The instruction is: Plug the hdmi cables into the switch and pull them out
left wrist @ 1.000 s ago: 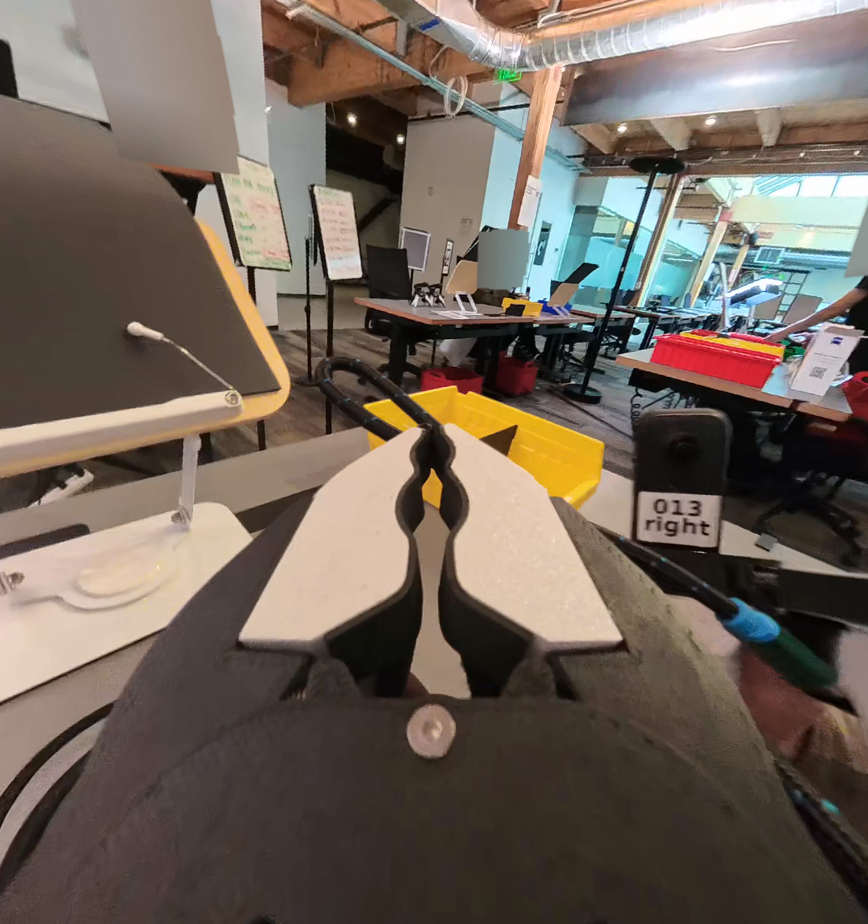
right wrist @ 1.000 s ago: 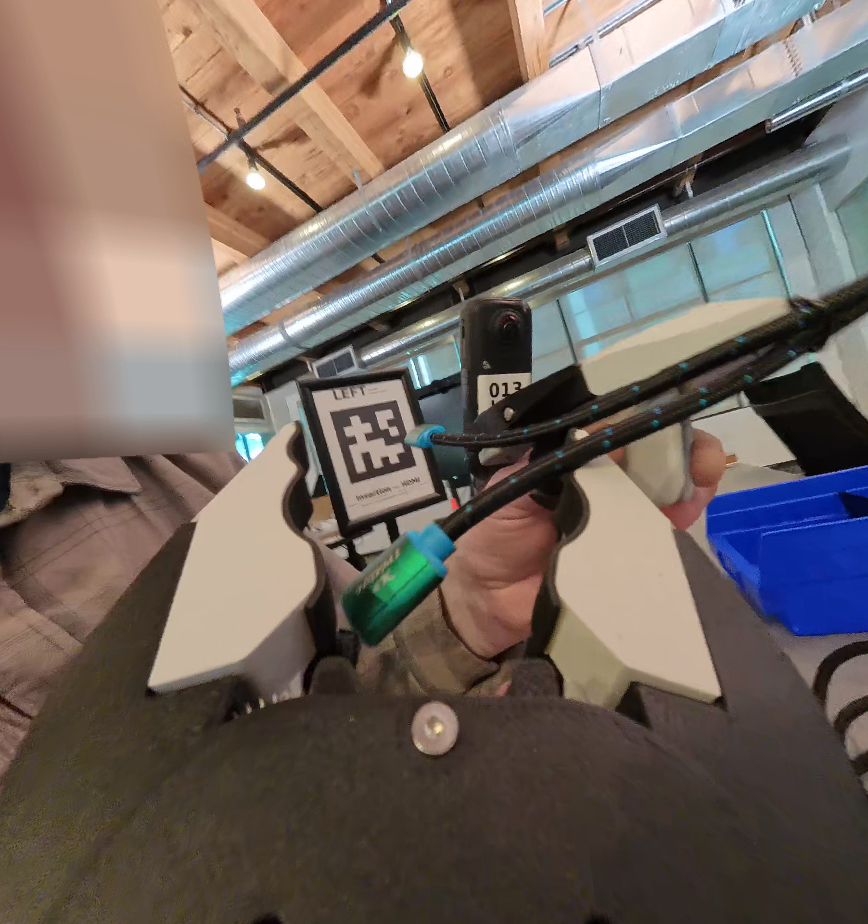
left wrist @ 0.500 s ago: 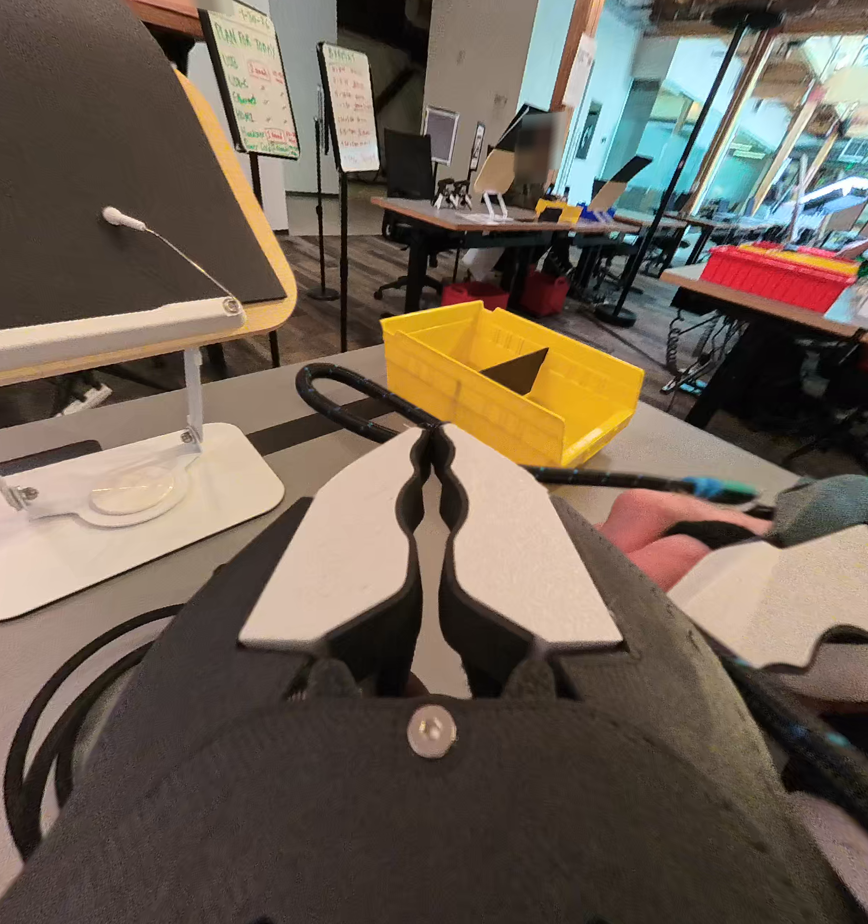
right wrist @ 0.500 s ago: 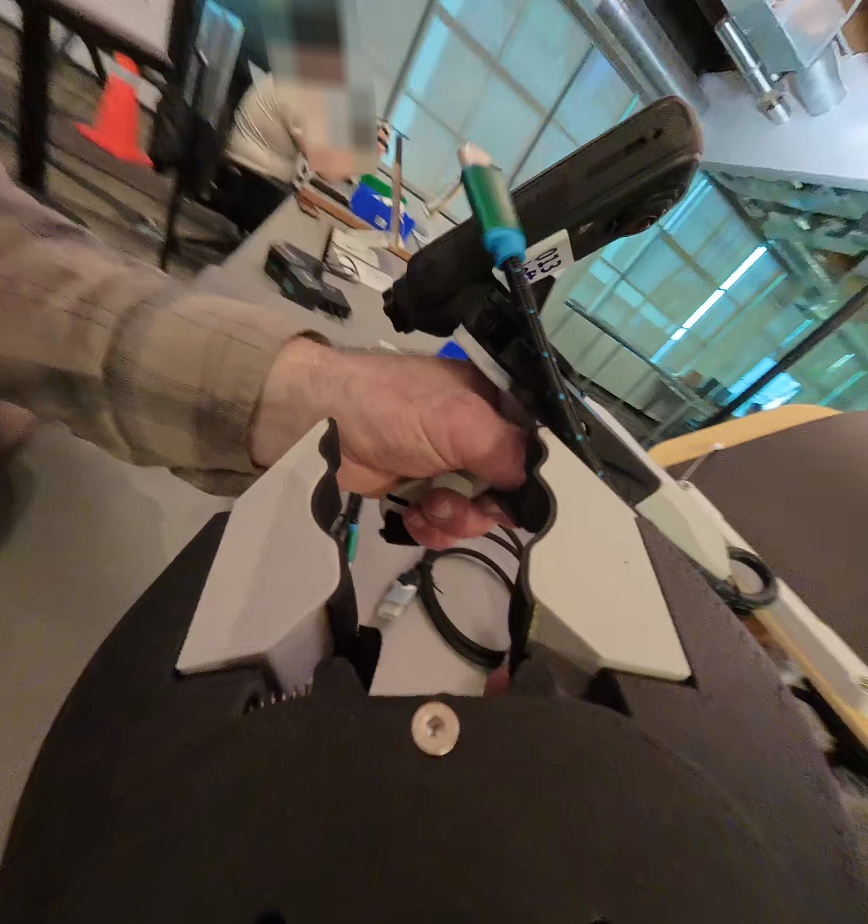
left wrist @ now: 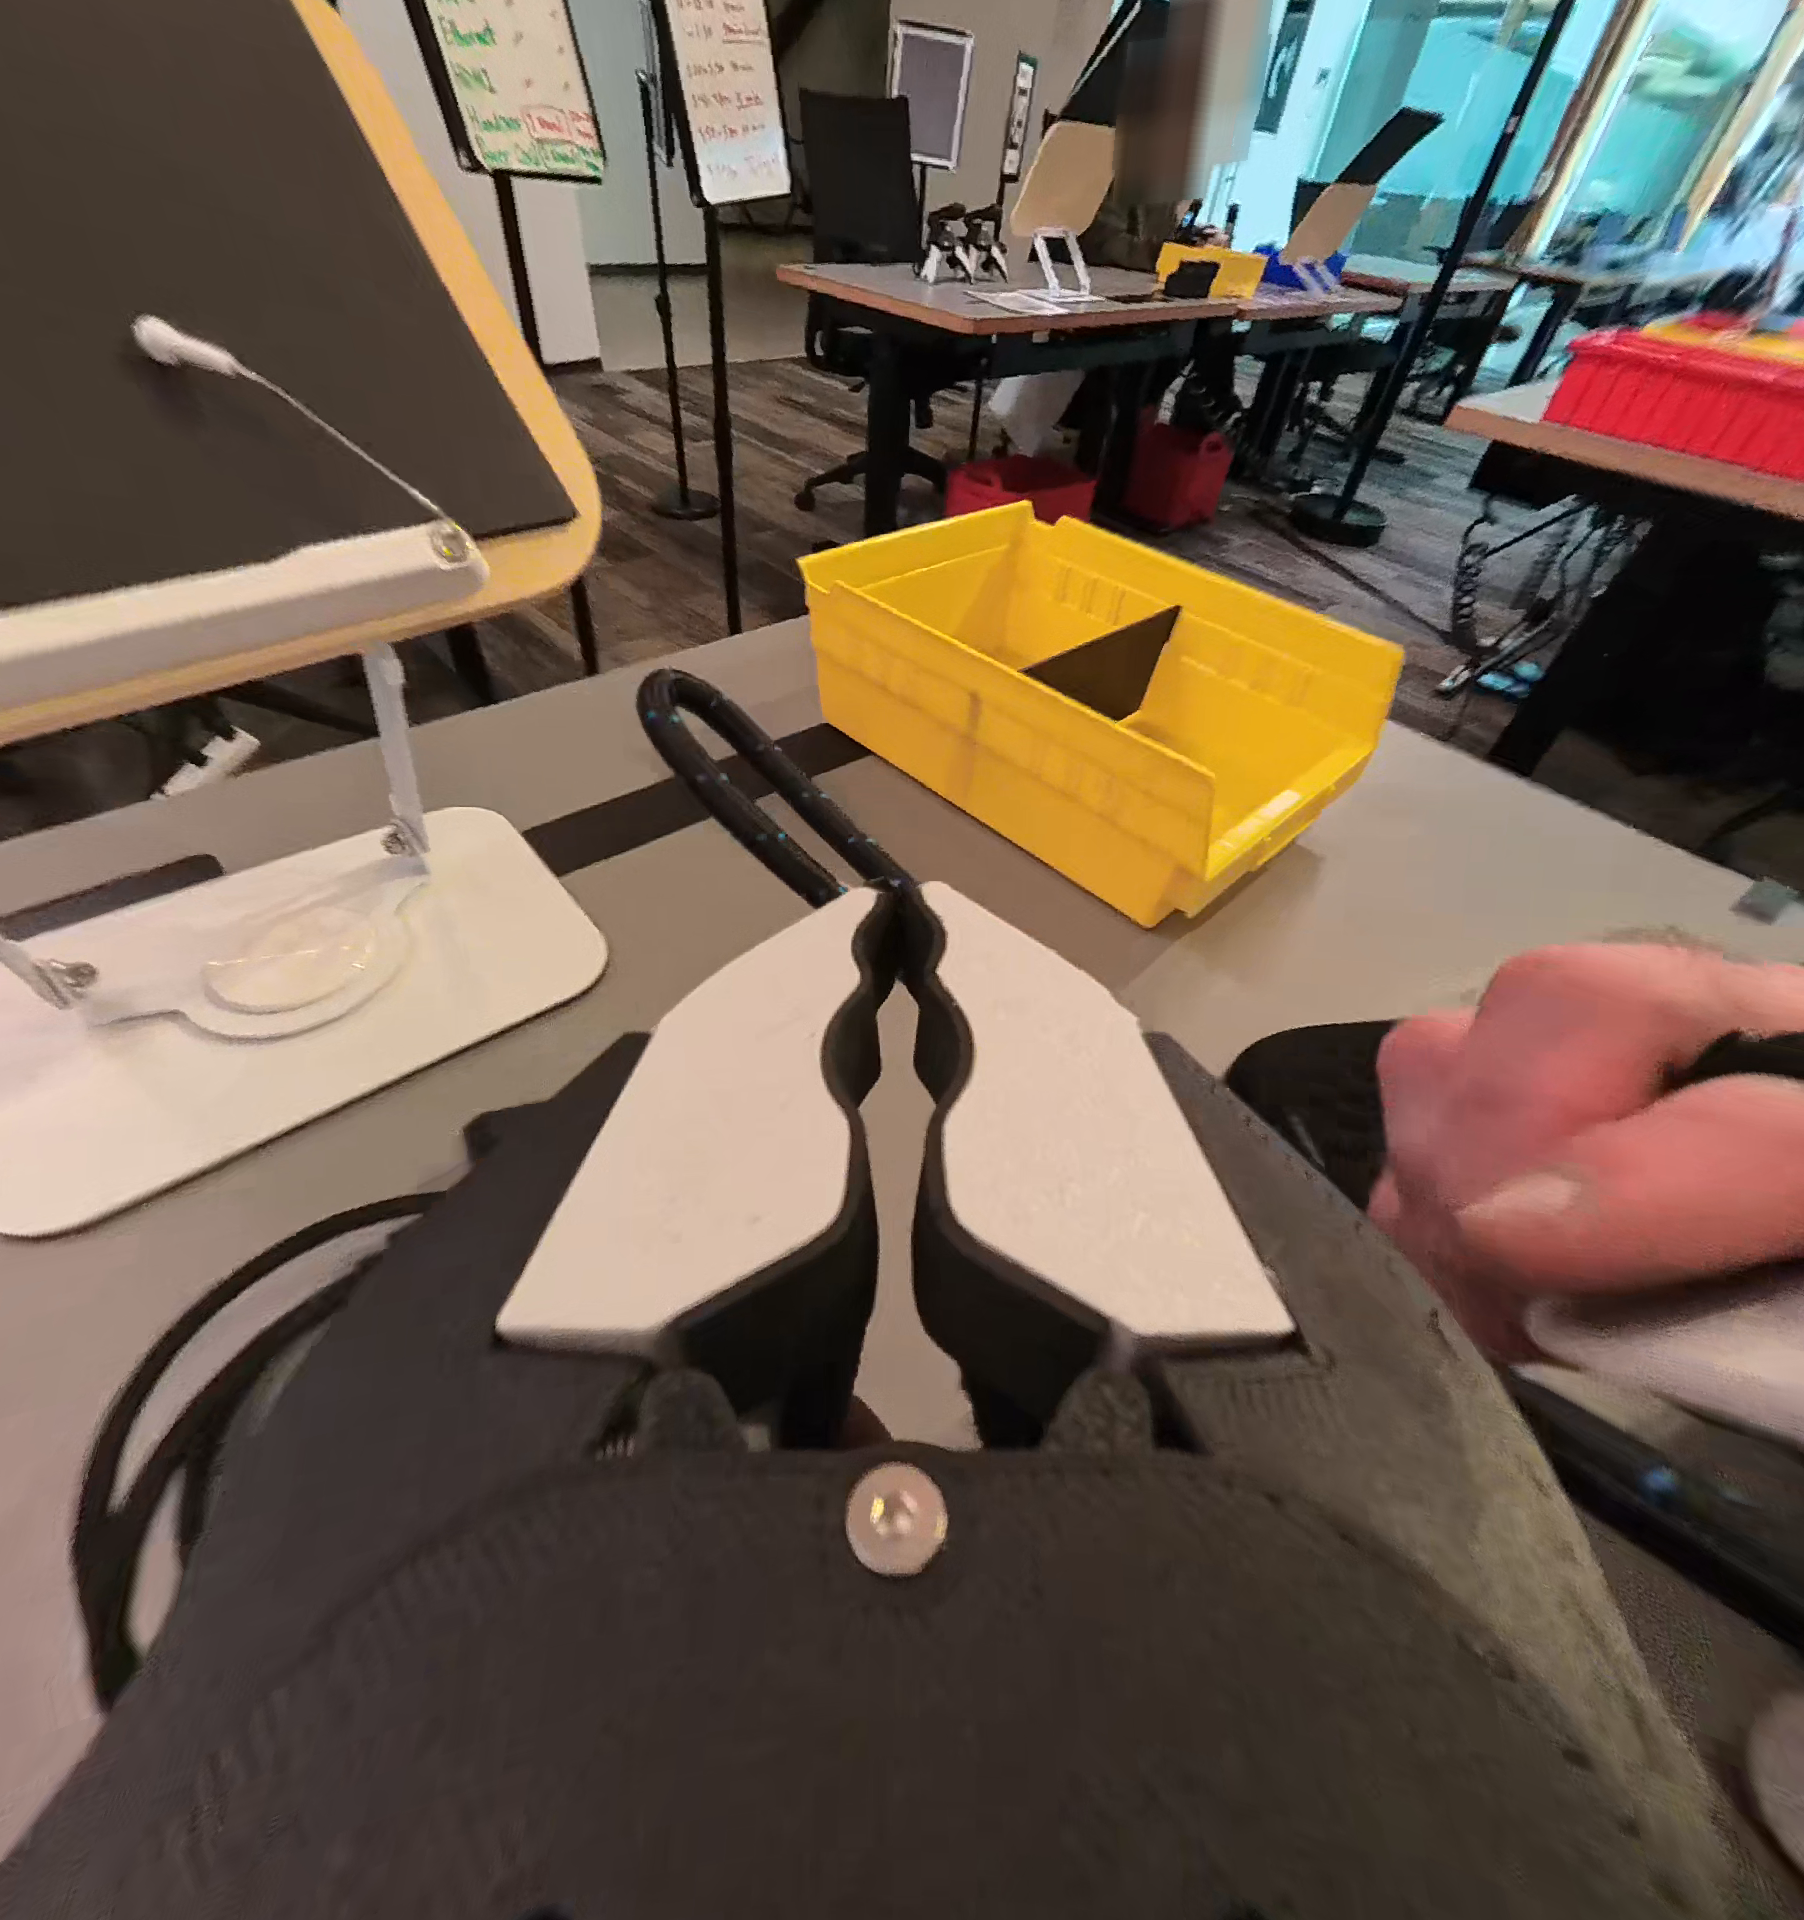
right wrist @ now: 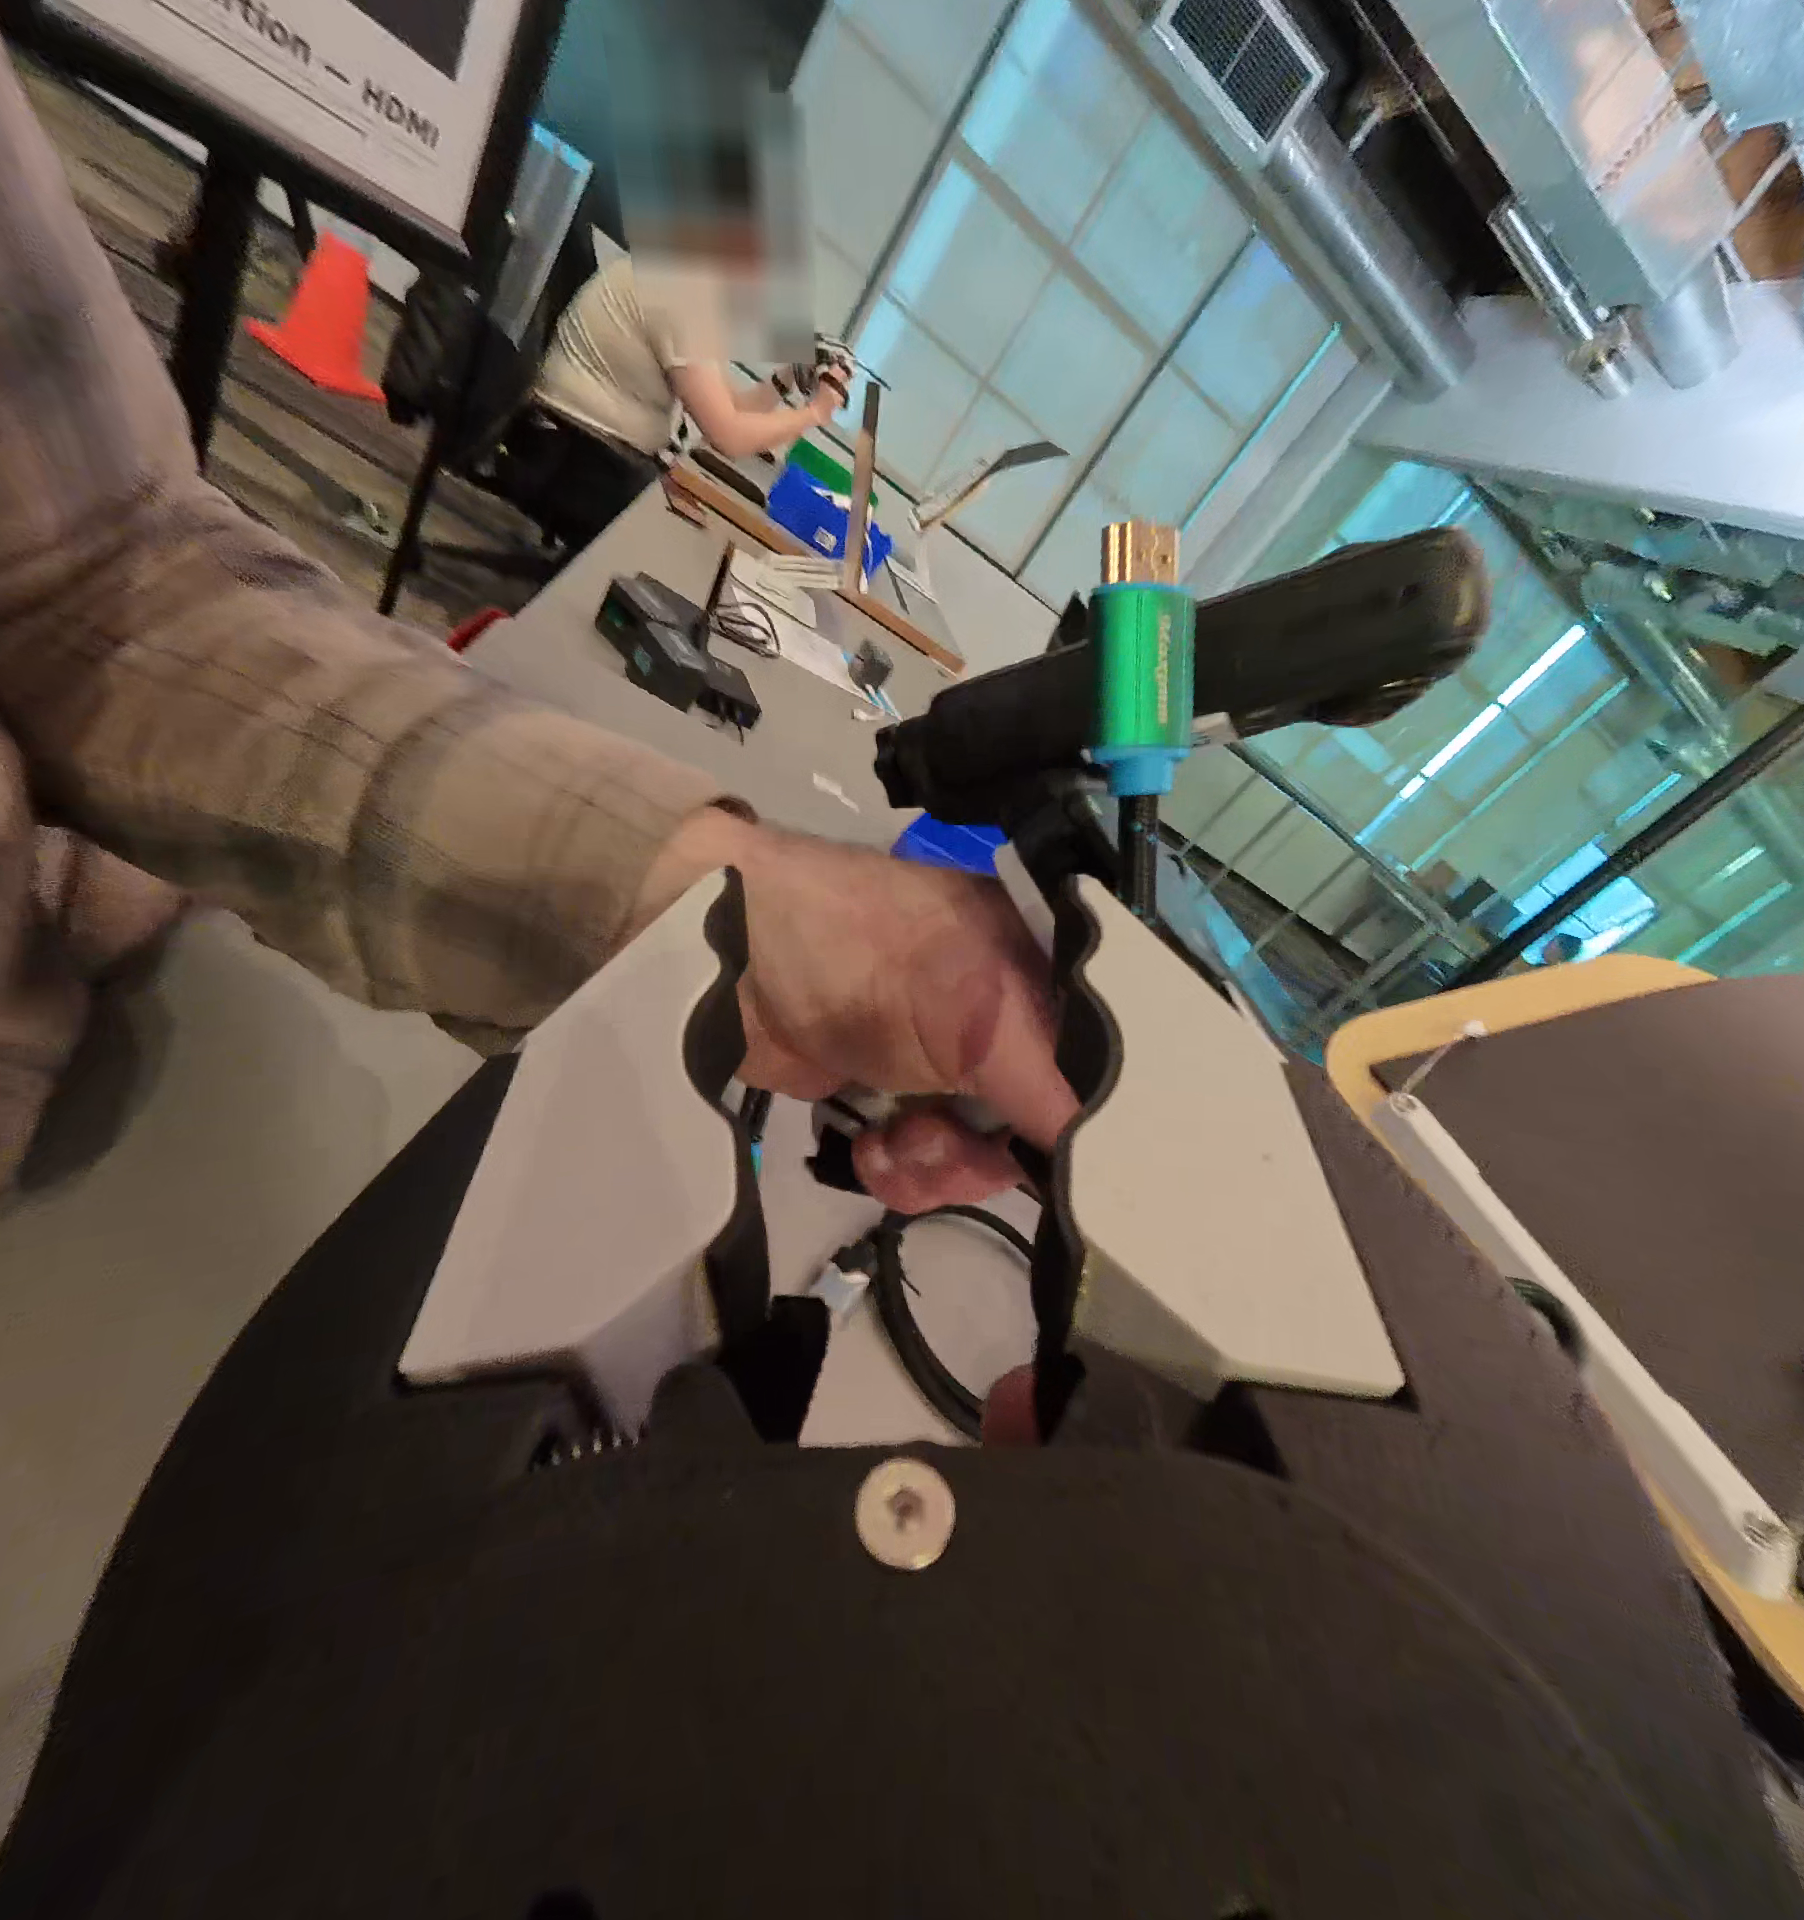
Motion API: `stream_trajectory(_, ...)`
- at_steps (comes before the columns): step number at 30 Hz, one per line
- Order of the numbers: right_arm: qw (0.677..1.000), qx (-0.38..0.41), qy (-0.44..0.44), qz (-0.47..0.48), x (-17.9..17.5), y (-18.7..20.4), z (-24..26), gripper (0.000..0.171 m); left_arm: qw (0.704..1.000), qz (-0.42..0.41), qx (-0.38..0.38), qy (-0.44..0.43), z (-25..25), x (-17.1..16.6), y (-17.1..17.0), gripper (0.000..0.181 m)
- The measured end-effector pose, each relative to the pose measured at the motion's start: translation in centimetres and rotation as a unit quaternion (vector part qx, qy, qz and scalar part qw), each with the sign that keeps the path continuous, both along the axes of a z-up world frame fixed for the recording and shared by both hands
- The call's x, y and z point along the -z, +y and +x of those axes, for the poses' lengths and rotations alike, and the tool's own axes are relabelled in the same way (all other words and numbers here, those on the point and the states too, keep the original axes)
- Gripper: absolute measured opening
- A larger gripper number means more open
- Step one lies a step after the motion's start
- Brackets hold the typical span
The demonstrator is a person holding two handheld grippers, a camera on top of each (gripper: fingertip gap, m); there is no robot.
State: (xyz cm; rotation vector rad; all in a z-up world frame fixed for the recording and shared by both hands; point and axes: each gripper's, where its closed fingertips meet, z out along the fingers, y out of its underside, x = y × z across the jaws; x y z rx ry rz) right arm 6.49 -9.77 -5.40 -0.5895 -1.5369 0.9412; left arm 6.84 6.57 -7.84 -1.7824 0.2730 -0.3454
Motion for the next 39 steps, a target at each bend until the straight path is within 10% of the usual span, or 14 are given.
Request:
stream_trajectory(17, 0.991, 0.119, -0.043, 0.044, -2.2, 8.8, 1.6, 0.105, 0.991, 0.017, 0.054, 0.123, 2.8, 0.6, -0.9, 0.001)
stream_trajectory(39, 0.973, 0.098, -0.157, -0.135, 3.5, 14.9, 4.7, 0.073, 0.972, -0.011, 0.147, 0.182, 4.1, 0.1, -1.9, 0.001)
